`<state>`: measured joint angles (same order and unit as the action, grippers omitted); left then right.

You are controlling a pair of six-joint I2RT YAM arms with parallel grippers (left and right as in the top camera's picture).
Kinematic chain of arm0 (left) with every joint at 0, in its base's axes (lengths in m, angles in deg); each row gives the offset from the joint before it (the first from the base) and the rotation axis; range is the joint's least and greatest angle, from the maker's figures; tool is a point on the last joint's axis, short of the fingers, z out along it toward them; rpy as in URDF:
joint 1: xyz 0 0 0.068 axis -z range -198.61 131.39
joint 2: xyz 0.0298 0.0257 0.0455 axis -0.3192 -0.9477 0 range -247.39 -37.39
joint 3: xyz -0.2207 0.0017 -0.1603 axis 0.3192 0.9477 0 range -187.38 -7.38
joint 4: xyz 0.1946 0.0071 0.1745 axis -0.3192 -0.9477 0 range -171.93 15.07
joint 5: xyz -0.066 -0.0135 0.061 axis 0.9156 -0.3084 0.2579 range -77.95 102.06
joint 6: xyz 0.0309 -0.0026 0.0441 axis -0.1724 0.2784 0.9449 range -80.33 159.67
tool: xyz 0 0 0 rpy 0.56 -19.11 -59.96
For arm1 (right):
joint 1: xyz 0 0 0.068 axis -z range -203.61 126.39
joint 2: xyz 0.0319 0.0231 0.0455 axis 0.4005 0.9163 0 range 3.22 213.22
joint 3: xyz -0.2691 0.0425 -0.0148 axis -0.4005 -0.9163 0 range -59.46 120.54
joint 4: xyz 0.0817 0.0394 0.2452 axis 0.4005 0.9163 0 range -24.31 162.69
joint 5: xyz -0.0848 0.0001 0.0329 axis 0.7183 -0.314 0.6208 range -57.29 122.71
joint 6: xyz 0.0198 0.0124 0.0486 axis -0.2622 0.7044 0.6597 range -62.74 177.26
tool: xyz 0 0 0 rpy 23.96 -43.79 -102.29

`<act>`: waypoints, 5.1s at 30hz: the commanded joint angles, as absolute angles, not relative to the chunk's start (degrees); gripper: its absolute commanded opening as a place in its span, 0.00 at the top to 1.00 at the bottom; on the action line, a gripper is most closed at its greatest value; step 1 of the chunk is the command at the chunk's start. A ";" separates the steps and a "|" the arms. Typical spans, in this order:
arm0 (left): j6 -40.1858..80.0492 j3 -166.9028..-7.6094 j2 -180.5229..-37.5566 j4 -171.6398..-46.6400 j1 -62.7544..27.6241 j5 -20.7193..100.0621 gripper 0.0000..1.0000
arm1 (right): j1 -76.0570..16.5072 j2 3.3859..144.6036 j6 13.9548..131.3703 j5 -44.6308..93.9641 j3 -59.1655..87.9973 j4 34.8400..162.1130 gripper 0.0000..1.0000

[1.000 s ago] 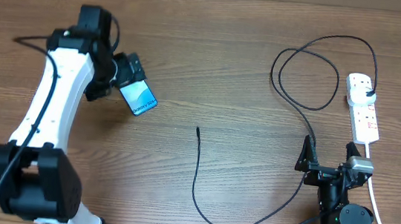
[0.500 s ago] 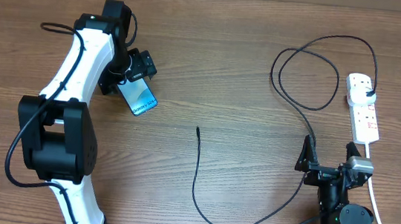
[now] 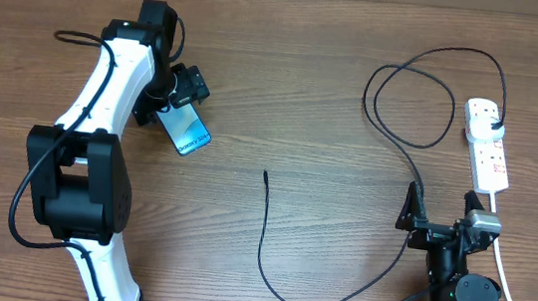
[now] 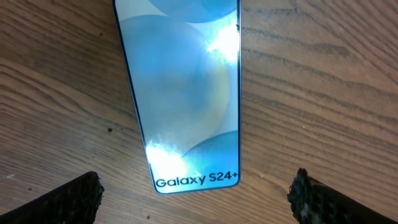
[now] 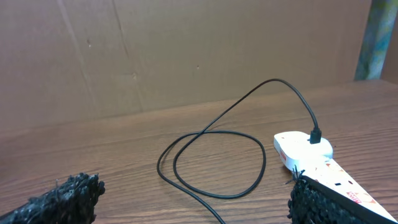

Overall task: Plug charger to phone and switch on socket
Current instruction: 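Lower the left gripper onto the phone and align with its edges, then close the left gripper on the phone's sides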

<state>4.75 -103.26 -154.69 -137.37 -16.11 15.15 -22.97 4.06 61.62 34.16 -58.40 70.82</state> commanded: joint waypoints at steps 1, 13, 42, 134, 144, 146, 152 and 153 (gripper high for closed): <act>1.36 -102.23 -155.26 -136.10 -16.22 12.26 0.00 | -23.23 3.39 61.91 34.12 -59.01 70.42 0.00; -1.48 -101.20 -155.28 -134.29 -16.33 13.55 0.00 | -23.23 3.39 61.91 34.12 -59.01 70.42 0.00; -3.01 -92.96 -155.28 -126.75 -16.33 13.53 0.00 | -23.23 3.39 61.91 34.12 -59.01 70.42 0.00; -11.40 -93.16 -160.35 -124.08 -18.01 9.03 0.00 | -23.23 3.39 61.91 34.12 -59.01 70.42 0.00; -11.77 -93.14 -160.35 -124.17 -17.99 9.86 0.00 | -23.23 3.39 61.91 34.12 -59.01 70.42 0.00; -11.75 -93.14 -160.35 -124.17 -18.01 10.73 0.00 | -23.23 3.39 61.93 34.12 -59.01 70.42 0.00; -11.82 -93.14 -160.39 -123.90 -18.01 10.67 0.00 | -23.23 3.39 61.91 34.12 -59.01 70.42 0.00; -11.82 -93.14 -160.39 -123.90 -18.01 10.65 0.00 | -23.23 3.39 61.91 34.12 -59.01 70.42 0.00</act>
